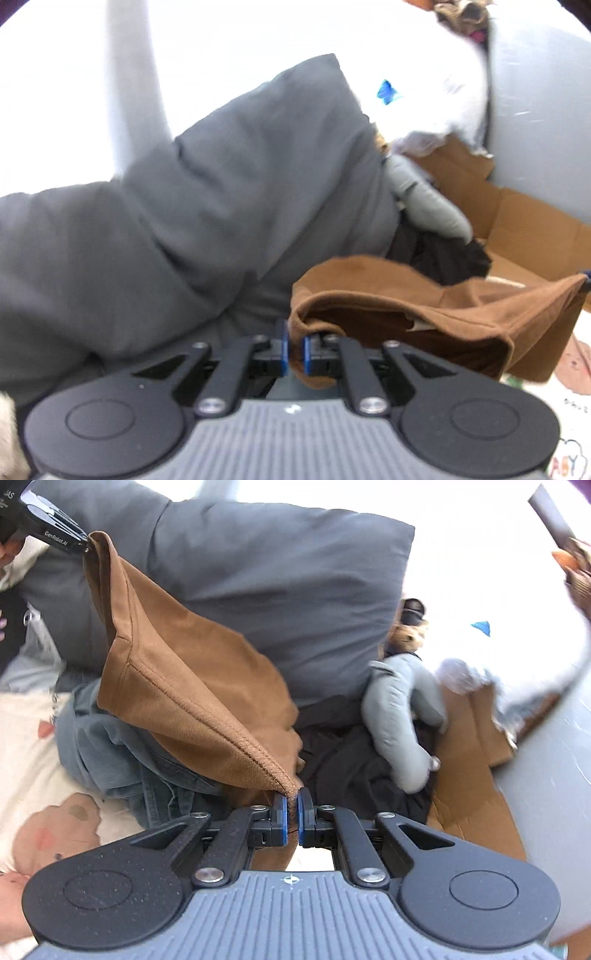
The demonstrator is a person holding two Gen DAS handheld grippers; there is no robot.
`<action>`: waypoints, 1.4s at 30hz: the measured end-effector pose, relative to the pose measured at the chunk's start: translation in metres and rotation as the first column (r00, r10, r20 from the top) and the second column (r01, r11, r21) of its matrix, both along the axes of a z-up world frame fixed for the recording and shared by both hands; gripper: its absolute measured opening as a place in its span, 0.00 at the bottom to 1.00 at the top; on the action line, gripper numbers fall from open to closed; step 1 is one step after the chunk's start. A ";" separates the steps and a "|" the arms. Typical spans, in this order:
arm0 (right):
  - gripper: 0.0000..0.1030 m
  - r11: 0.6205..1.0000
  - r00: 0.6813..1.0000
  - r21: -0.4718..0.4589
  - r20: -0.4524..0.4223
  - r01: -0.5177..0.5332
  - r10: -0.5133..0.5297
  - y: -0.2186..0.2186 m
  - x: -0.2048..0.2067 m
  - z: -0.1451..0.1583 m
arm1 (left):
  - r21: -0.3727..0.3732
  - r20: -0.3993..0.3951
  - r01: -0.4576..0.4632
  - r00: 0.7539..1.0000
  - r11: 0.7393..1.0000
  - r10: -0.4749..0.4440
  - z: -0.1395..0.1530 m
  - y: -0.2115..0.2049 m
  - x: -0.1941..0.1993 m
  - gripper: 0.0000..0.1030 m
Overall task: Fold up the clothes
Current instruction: 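Lift the brown shirt off the pile with both tools, then carry the held brown shirt with both tools, turning toward the bed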
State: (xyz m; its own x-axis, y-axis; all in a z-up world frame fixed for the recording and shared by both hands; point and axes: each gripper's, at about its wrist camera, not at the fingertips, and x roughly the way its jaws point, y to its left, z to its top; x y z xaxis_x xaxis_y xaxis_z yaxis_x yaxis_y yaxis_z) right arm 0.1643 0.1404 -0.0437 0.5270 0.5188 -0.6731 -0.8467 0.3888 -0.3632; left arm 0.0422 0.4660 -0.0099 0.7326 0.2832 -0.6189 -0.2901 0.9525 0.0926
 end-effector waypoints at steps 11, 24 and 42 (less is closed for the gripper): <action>0.03 0.974 0.983 0.134 -0.021 0.183 -0.182 -0.089 -0.052 0.078 | 0.054 0.074 0.136 0.987 0.989 -0.139 0.088 -0.067 -0.006 0.07; 0.03 0.921 0.947 0.249 0.037 0.301 -0.320 -0.180 -0.119 0.176 | 0.096 0.197 0.243 0.946 0.965 -0.257 0.184 -0.140 -0.030 0.07; 0.03 0.823 0.861 0.398 0.137 0.404 -0.489 -0.292 -0.199 0.323 | 0.090 0.334 0.409 0.846 0.908 -0.415 0.285 -0.203 -0.055 0.07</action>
